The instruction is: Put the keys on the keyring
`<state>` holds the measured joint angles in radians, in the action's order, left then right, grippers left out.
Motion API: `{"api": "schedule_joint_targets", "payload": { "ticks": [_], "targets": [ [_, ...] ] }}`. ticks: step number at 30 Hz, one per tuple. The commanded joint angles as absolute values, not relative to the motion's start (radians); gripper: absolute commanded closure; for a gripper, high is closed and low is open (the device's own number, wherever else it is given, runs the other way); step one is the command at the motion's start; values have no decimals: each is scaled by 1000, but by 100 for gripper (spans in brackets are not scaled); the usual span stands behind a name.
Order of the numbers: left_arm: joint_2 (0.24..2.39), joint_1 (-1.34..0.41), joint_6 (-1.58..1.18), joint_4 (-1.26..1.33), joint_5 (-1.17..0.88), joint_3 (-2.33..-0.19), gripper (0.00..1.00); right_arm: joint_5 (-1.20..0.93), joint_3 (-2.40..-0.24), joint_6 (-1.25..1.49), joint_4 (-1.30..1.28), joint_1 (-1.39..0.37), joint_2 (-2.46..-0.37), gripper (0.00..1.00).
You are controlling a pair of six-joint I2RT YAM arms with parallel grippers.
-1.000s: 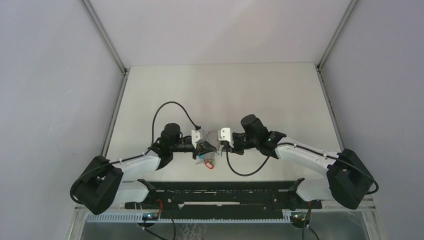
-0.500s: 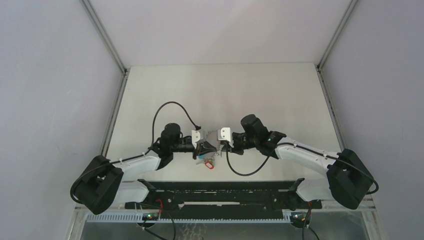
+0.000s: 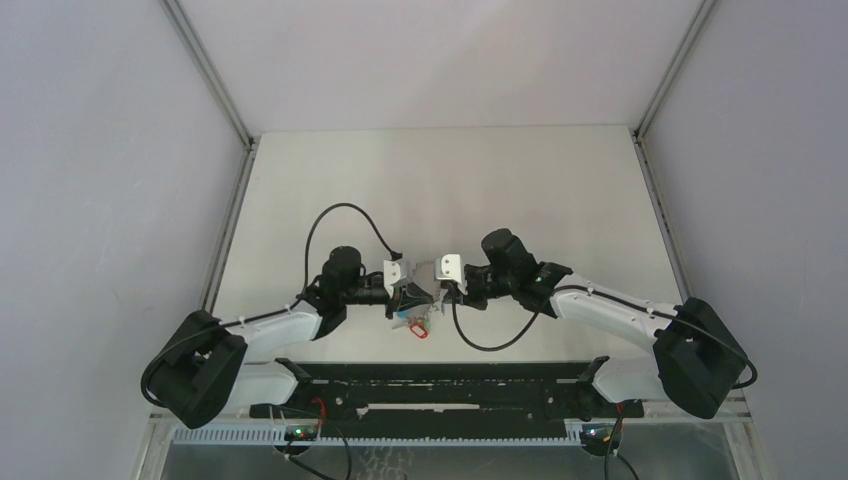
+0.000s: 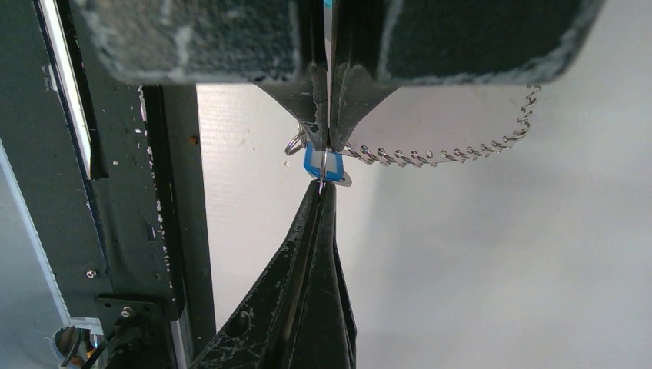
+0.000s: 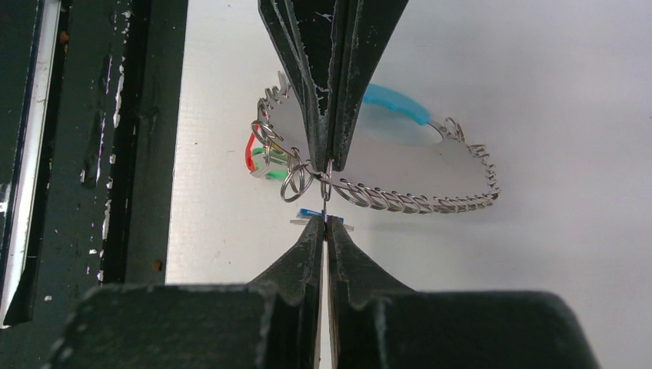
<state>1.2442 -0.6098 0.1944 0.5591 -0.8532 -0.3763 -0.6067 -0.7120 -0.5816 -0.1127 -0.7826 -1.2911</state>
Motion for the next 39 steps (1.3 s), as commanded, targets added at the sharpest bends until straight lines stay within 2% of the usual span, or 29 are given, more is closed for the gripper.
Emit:
{"api": "schedule_joint_targets", "payload": {
  "ticks": [1,19,39],
  "targets": [
    [1248,-623,185,611,-883,-452,100,-623,-755,-554,-38,-800,-1283,100],
    [1257,-627,131,688,-867,-434,100,-593,-744,-524,3,-811,-1274,100],
    [1211,-710,257,392,-666,-518,100,-525,-768,-532,-21,-845,-1292,100]
  ]
}}
